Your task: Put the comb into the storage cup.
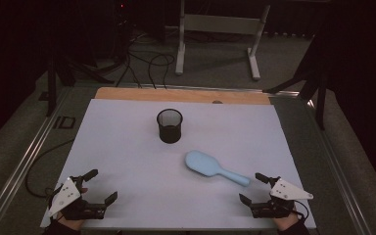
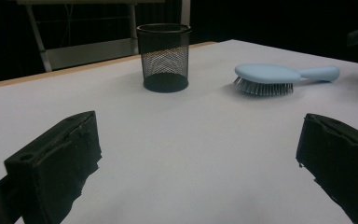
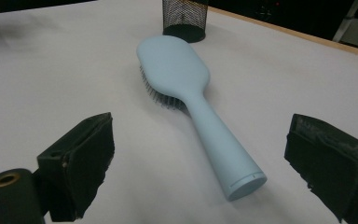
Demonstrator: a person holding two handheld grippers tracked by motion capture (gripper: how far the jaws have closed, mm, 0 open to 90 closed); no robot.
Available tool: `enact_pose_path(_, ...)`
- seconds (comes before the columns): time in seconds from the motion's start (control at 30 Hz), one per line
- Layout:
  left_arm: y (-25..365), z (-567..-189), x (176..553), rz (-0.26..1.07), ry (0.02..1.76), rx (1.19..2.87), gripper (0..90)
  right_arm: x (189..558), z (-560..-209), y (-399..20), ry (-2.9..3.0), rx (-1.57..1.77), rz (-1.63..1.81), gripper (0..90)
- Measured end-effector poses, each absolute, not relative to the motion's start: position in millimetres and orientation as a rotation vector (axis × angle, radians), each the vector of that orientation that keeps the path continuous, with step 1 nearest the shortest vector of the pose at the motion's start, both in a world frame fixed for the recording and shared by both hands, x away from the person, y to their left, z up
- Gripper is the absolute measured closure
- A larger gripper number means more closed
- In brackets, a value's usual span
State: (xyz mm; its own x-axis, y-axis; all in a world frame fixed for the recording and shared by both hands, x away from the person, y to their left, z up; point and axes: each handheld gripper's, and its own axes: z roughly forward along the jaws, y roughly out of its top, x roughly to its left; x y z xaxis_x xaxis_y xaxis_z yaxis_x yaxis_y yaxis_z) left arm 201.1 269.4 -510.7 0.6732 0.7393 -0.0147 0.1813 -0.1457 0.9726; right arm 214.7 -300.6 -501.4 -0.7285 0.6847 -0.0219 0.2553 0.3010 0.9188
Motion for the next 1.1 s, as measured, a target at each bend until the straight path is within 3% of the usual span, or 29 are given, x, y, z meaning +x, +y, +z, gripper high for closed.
enact_pose_path(0.83,270.3,-509.7,200.2,0.576,0.748,1.675,0.0,211.2,-490.7,-299.0,2.184,0.841,1.385,8.2)
enact_pose_path(1.1,269.9,-509.6,200.3,0.577,0.748,1.677,0.0,210.7,-470.3,-301.9,2.196,0.849,1.363,8.2)
